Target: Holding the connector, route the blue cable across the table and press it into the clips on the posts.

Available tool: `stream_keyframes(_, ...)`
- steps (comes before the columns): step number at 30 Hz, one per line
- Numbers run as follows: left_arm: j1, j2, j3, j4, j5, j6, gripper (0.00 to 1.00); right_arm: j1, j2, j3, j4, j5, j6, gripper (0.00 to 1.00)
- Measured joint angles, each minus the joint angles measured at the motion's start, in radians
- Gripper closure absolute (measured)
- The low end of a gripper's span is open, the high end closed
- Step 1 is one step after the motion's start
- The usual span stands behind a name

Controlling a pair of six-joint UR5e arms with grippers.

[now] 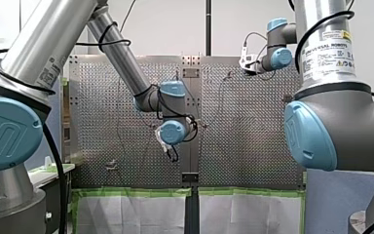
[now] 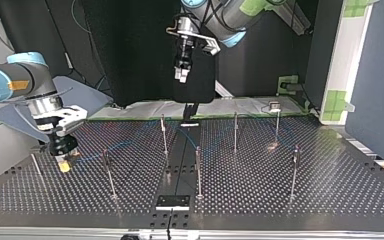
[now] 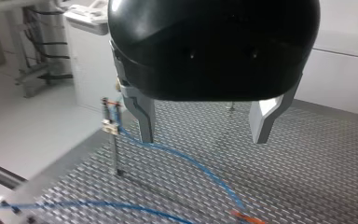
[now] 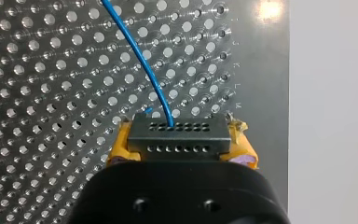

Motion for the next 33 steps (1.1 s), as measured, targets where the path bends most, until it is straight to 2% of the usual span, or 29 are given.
stream_keyframes(4,0.002,-0.030,-0.046,0.046,0.001,0.000,0.00,-0.001,0.000,0.000,0.000,0.000,0.000,1.00)
stream_keyframes(9,0.018,-0.037,-0.095,0.095,0.003,0.000,0.00,-0.002,0.000,0.000,0.001,0.000,0.000,1.00)
stream_keyframes(20,0.125,-0.038,-0.210,0.126,-0.001,0.000,0.00,0.003,0.000,0.000,0.009,0.006,0.002,1.00)
stream_keyframes(25,0.141,-0.037,-0.226,0.136,0.001,0.000,0.00,0.005,0.000,0.000,0.012,0.007,0.000,1.00)
stream_keyframes(33,0.142,-0.037,-0.227,0.138,0.001,0.000,0.00,0.005,0.000,0.000,0.012,0.008,0.000,1.00)
